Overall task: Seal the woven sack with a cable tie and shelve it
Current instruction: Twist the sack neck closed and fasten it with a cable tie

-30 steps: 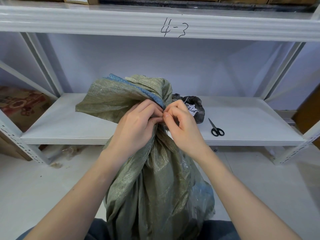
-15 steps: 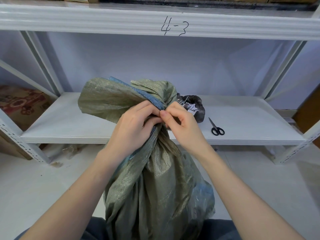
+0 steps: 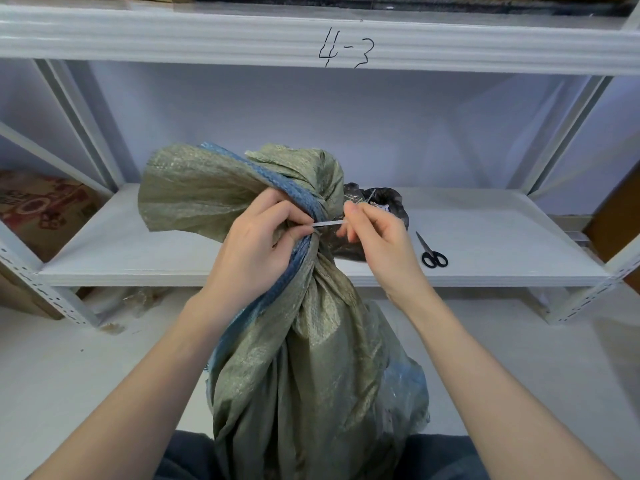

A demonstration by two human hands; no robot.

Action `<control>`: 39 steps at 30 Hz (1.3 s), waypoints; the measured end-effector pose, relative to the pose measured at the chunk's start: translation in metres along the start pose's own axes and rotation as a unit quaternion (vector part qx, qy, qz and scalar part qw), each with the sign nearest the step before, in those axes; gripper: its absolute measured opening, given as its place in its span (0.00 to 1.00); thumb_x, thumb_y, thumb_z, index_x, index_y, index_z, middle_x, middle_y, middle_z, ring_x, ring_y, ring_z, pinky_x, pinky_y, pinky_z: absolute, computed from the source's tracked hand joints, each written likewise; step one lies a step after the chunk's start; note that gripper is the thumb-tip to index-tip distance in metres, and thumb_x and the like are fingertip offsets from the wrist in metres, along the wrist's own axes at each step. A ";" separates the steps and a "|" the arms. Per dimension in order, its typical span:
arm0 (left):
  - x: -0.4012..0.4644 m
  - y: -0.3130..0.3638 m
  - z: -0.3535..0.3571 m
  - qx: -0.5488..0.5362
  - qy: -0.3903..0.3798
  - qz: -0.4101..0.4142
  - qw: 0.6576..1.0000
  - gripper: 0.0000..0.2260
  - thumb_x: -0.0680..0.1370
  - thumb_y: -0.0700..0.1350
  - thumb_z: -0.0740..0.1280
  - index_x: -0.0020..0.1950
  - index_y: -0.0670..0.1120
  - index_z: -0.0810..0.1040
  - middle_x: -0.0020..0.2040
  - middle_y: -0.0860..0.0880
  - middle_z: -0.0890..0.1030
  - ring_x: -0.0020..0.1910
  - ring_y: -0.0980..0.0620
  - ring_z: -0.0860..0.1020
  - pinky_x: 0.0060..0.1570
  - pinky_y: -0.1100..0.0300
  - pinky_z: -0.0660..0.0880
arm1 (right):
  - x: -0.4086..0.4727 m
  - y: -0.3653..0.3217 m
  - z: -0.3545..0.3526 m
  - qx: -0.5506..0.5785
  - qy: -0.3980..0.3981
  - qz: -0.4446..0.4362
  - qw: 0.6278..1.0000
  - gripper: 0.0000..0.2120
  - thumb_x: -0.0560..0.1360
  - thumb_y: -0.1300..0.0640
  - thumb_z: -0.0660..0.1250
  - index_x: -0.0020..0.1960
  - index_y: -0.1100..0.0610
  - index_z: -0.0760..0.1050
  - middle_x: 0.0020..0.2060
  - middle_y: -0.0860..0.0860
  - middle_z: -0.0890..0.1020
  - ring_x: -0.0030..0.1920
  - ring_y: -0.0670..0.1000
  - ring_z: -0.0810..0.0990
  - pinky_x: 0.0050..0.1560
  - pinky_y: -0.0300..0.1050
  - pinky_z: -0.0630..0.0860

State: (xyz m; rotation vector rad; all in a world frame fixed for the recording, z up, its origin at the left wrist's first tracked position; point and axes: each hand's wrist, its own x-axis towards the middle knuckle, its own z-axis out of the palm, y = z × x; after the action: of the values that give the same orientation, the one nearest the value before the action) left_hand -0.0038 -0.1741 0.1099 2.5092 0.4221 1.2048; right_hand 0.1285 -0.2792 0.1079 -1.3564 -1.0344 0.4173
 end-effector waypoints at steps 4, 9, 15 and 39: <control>-0.001 0.002 0.000 0.001 0.005 0.011 1.000 0.01 0.73 0.37 0.70 0.44 0.40 0.81 0.44 0.50 0.73 0.44 0.58 0.72 0.45 0.72 0.68 | -0.003 0.003 0.005 0.011 -0.054 0.019 0.998 0.20 0.75 0.48 0.61 0.37 0.66 0.71 0.33 0.56 0.71 0.36 0.49 0.69 0.41 0.41 0.66; -0.004 0.002 0.003 0.023 -0.003 0.020 1.000 0.03 0.74 0.38 0.69 0.46 0.42 0.81 0.45 0.45 0.75 0.47 0.51 0.73 0.46 0.61 0.70 | -0.003 0.013 0.013 -0.037 -0.068 -0.007 0.997 0.13 0.77 0.57 0.63 0.34 0.55 0.72 0.31 0.46 0.71 0.35 0.43 0.69 0.42 0.42 0.65; -0.004 0.002 0.003 0.018 -0.001 0.021 1.000 0.03 0.74 0.41 0.69 0.46 0.43 0.80 0.46 0.47 0.73 0.48 0.50 0.74 0.46 0.55 0.73 | -0.004 0.011 0.012 -0.065 -0.056 -0.022 0.996 0.12 0.78 0.58 0.62 0.36 0.58 0.72 0.34 0.48 0.70 0.36 0.42 0.69 0.41 0.37 0.65; -0.003 -0.012 0.005 0.034 -0.036 0.004 0.999 0.04 0.75 0.45 0.67 0.46 0.45 0.77 0.46 0.47 0.73 0.42 0.49 0.75 0.41 0.47 0.74 | 0.000 0.007 0.001 -0.028 -0.014 0.014 0.999 0.09 0.78 0.62 0.61 0.43 0.64 0.78 0.40 0.54 0.83 0.43 0.49 0.84 0.49 0.43 0.80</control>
State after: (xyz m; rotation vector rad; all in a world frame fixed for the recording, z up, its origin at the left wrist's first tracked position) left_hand -0.0029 -0.1652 0.1000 2.6049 0.4429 1.1180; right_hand 0.1293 -0.2770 0.1013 -1.4193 -1.0569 0.4318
